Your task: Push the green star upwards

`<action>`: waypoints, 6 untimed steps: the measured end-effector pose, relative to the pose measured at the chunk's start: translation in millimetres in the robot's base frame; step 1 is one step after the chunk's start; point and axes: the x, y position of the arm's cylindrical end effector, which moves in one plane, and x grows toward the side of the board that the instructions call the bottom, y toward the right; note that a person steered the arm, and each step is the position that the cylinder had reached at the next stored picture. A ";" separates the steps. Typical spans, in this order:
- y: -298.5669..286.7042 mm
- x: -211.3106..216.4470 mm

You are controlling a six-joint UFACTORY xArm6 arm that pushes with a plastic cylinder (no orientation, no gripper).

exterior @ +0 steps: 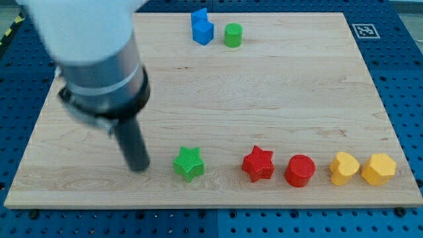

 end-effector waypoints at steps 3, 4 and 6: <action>61.1 16.2; 95.4 -1.2; 74.8 -16.7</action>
